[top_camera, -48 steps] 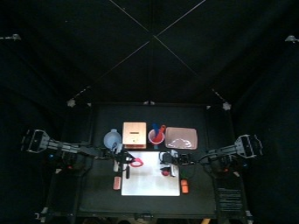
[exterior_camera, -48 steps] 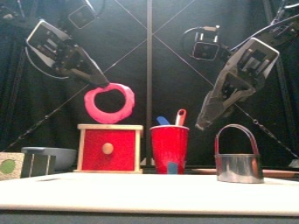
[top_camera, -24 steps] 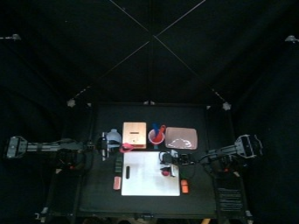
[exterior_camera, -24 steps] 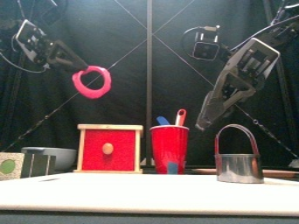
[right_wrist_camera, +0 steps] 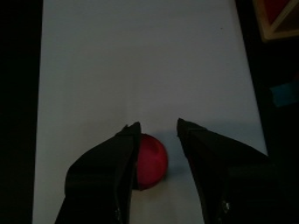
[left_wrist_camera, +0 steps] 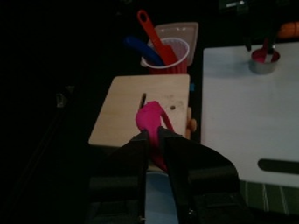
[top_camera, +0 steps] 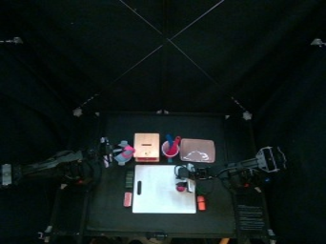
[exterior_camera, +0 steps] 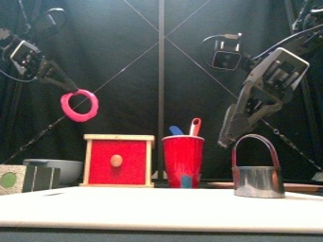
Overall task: Get the cutter from the drawer then cut the dough then place the extra dough in the bowl
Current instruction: Place the extra dough in the bowl
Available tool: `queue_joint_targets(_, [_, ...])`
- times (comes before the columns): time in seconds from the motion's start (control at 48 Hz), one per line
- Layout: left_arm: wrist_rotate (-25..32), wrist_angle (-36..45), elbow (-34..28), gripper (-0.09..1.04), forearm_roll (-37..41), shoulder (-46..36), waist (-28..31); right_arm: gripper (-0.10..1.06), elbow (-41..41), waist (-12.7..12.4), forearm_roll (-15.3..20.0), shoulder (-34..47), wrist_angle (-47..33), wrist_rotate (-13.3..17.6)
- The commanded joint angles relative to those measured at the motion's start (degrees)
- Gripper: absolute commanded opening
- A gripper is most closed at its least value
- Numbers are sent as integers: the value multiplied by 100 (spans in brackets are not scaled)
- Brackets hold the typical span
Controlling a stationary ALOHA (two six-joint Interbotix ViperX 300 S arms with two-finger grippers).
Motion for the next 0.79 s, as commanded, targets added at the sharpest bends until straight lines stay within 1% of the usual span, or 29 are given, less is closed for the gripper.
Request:
queue_joint_targets(0.021, [-9, 290, -26, 57, 70, -35, 105, 77, -44, 0, -9, -149, -70, -9])
queue_joint_targets(0.188, [-9, 580, 97, 57, 79, -35, 237, 77, -44, 0, 9, -149, -114, 0])
queue_joint_targets(0.458, [-9, 650, 404, 57, 79, 35, 571, 78, -44, 0, 9, -149, -114, 0])
queue_joint_targets(0.792, [-18, 167, 694, 58, 44, 536, 853, 77, -97, -18, -18, -149, -123, -9])
